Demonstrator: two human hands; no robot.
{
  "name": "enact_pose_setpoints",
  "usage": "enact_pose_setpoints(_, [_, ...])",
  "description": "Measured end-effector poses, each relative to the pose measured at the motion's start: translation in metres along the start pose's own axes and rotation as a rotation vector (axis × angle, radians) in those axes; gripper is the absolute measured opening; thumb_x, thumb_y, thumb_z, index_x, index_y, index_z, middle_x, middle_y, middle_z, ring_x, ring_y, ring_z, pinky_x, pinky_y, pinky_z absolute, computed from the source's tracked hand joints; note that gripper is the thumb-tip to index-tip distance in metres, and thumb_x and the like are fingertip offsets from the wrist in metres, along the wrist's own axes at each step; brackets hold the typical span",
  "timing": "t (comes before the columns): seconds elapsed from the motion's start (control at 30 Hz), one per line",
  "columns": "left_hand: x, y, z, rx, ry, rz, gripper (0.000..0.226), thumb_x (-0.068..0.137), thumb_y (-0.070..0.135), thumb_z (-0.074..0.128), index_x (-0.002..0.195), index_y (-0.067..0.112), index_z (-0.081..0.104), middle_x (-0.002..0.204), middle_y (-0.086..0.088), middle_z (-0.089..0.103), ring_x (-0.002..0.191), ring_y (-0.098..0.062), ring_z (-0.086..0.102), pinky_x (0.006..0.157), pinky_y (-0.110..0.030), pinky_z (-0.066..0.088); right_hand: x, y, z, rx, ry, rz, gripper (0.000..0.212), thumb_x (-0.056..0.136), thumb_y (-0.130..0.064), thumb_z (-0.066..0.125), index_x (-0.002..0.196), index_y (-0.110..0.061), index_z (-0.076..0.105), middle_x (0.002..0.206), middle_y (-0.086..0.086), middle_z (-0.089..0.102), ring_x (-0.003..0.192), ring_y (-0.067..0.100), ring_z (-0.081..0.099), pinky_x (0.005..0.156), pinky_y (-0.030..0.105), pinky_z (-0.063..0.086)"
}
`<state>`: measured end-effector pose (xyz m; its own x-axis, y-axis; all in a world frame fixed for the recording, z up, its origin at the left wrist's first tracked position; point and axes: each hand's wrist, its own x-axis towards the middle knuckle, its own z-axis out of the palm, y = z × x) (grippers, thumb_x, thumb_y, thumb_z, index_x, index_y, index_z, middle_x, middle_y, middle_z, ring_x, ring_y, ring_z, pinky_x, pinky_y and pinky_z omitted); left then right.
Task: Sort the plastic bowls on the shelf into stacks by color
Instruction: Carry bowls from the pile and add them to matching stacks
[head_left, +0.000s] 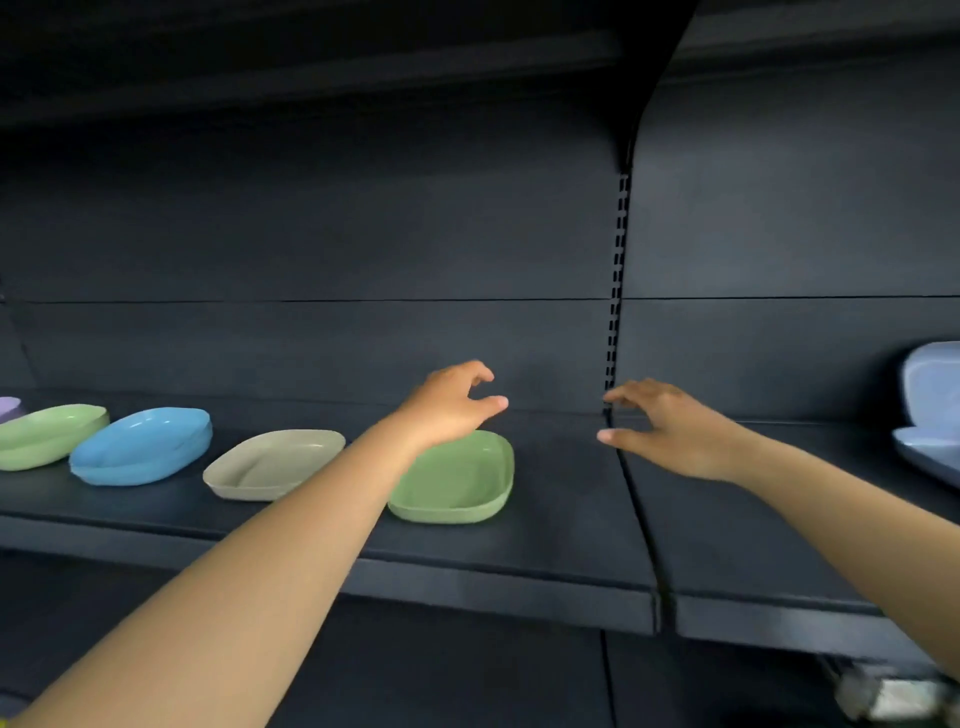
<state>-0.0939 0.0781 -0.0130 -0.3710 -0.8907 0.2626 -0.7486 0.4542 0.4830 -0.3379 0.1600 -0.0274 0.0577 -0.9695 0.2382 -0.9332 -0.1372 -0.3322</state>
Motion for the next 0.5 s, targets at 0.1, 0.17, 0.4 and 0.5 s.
enact_pose_setpoints(0.1, [-0.023,0.048,0.016,-0.005,0.027,0.043,0.045,0.091,0.043,0.053,0.131,0.023,0.048,0.141,0.003,0.045,0.131,-0.018,0.040,0.109,-0.037,0.033,-0.051,0.018,-0.028,-0.201,-0.013,0.020,0.066,0.086,-0.057,0.052,0.141,-0.024,0.037,0.139,0.001,0.040,0.133,0.022,0.031,0.110,0.034,0.031])
enact_pose_setpoints(0.17, [-0.039,0.080,0.029,0.088,-0.021,0.099,0.046,0.093,0.043,0.050,0.133,0.022,0.045,0.143,0.001,0.042,0.132,-0.020,0.038,0.109,-0.039,0.031,-0.084,0.028,-0.043,-0.305,-0.017,0.040,0.067,0.087,-0.058,0.051,0.143,-0.025,0.034,0.140,0.000,0.036,0.133,0.022,0.028,0.110,0.037,0.030])
enact_pose_setpoints(0.4, [-0.077,0.178,0.071,0.095,-0.129,0.200,0.048,0.095,0.044,0.046,0.137,0.023,0.041,0.141,0.000,0.040,0.130,-0.021,0.037,0.104,-0.037,0.033,-0.172,0.069,-0.088,-0.449,0.055,0.092,0.063,0.087,-0.053,0.055,0.141,-0.026,0.037,0.141,-0.001,0.033,0.135,0.022,0.025,0.107,0.038,0.028])
enact_pose_setpoints(0.5, [-0.075,0.215,0.094,-0.052,-0.183,0.192,0.048,0.094,0.044,0.049,0.136,0.023,0.043,0.144,0.001,0.037,0.131,-0.019,0.038,0.101,-0.031,0.032,-0.201,0.095,-0.107,-0.453,0.096,0.140,0.060,0.088,-0.050,0.056,0.139,-0.026,0.040,0.142,0.000,0.034,0.135,0.021,0.025,0.106,0.039,0.027])
